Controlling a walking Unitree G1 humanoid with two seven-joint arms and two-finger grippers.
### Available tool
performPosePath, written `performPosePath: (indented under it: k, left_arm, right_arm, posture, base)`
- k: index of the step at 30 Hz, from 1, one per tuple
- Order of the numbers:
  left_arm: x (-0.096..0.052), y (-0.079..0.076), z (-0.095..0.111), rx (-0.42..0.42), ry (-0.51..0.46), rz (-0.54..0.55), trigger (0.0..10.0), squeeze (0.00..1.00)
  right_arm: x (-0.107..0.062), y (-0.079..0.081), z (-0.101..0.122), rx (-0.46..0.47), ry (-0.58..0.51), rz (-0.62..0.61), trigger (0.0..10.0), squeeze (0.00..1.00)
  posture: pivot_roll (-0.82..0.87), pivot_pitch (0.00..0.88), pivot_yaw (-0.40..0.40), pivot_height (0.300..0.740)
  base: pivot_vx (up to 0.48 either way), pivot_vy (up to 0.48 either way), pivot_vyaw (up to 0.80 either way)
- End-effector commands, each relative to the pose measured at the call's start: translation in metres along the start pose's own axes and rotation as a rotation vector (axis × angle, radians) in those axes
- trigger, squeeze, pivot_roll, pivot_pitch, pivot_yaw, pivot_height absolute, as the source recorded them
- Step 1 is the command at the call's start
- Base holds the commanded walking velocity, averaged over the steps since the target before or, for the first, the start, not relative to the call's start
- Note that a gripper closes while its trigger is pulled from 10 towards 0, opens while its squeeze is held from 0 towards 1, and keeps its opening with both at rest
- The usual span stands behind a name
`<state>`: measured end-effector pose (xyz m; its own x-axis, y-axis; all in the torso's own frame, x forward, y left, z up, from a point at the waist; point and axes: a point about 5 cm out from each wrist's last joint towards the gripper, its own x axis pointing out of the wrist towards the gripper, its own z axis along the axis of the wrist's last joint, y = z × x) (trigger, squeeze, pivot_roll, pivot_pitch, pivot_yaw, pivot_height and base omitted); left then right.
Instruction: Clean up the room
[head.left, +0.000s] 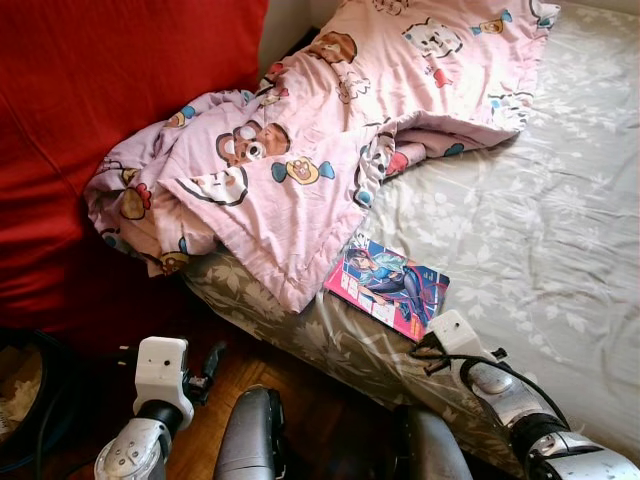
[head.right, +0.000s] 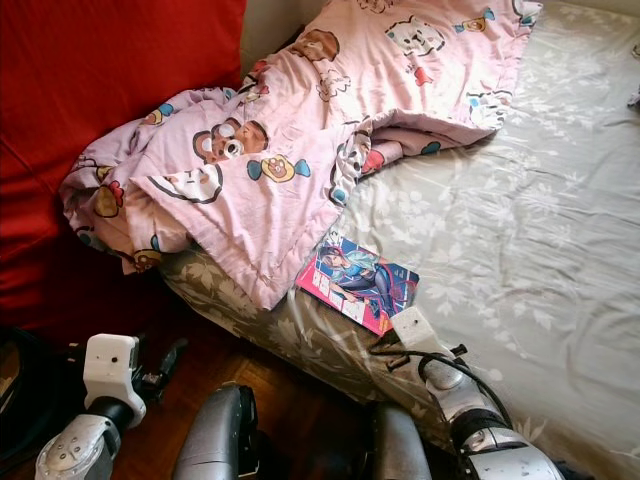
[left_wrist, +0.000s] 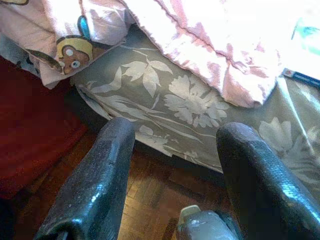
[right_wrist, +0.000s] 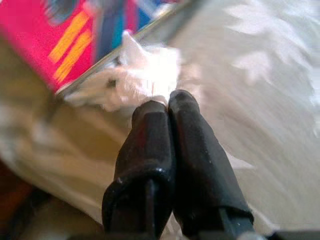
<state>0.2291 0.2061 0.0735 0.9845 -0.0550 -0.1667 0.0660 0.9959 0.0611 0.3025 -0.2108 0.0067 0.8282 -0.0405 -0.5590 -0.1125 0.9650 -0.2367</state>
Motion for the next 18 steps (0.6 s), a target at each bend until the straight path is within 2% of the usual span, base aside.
performPosePath:
  k: [1, 3, 5, 9, 10, 11, 13, 15, 18]
  left_arm:
    - [0.000, 0.001, -0.008, 0.010, 0.025, 0.011, 10.0, 0.00]
    - [0.001, 0.001, -0.009, 0.009, 0.023, 0.012, 10.0, 0.00]
    - [0.004, 0.000, -0.010, 0.008, 0.021, 0.012, 10.0, 0.00]
    - [0.009, -0.002, -0.013, 0.000, 0.016, 0.014, 10.0, 0.00]
    - [0.011, -0.003, -0.013, -0.004, 0.011, 0.015, 10.0, 0.00]
    - [0.015, -0.004, -0.014, -0.008, 0.010, 0.016, 10.0, 0.00]
    - [0.016, -0.004, -0.014, -0.009, 0.010, 0.017, 10.0, 0.00]
    - [0.020, -0.007, -0.015, -0.032, 0.005, 0.019, 10.0, 0.00]
    - [0.023, -0.009, -0.016, -0.036, 0.005, 0.016, 10.0, 0.00]
  right_arm:
    - [-0.004, -0.001, -0.009, 0.119, -0.036, -0.027, 0.0, 0.00]
    - [-0.005, -0.001, -0.010, 0.143, -0.054, -0.030, 0.0, 0.00]
    - [-0.008, 0.000, -0.012, 0.220, -0.110, -0.034, 0.0, 0.00]
    - [-0.022, 0.001, -0.012, 0.380, -0.281, -0.061, 0.0, 0.00]
    - [-0.029, 0.005, -0.012, 0.424, -0.327, -0.058, 3.3, 0.00]
    - [-0.031, 0.011, -0.015, 0.454, -0.330, -0.048, 10.0, 0.00]
    - [-0.031, 0.012, -0.016, 0.466, -0.326, -0.045, 10.0, 0.00]
    - [-0.031, 0.014, -0.017, 0.566, -0.342, -0.073, 10.0, 0.00]
    - [-0.031, 0.013, -0.018, 0.596, -0.345, -0.103, 10.0, 0.00]
  posture:
    - [0.13, 0.152, 0.005, 0.619]
    - [0.12, 0.148, 0.003, 0.619]
    - [0.11, 0.137, -0.002, 0.619]
    - [0.09, 0.112, -0.009, 0.619]
    - [0.08, 0.101, -0.010, 0.619]
    - [0.07, 0.098, -0.009, 0.619]
    - [0.07, 0.096, -0.009, 0.619]
    - [0.06, 0.081, -0.006, 0.619]
    - [0.06, 0.077, -0.005, 0.619]
  base:
    - [0.000, 0.000, 0.00]
    - [0.000, 0.000, 0.00]
    - [0.000, 0.000, 0.00]
    - [0.000, 0.000, 0.00]
    - [0.000, 0.000, 0.00]
    - [0.000, 0.000, 0.00]
    - [0.000, 0.000, 0.00]
    - [0.000, 0.000, 0.00]
    - [0.000, 0.000, 0.00]
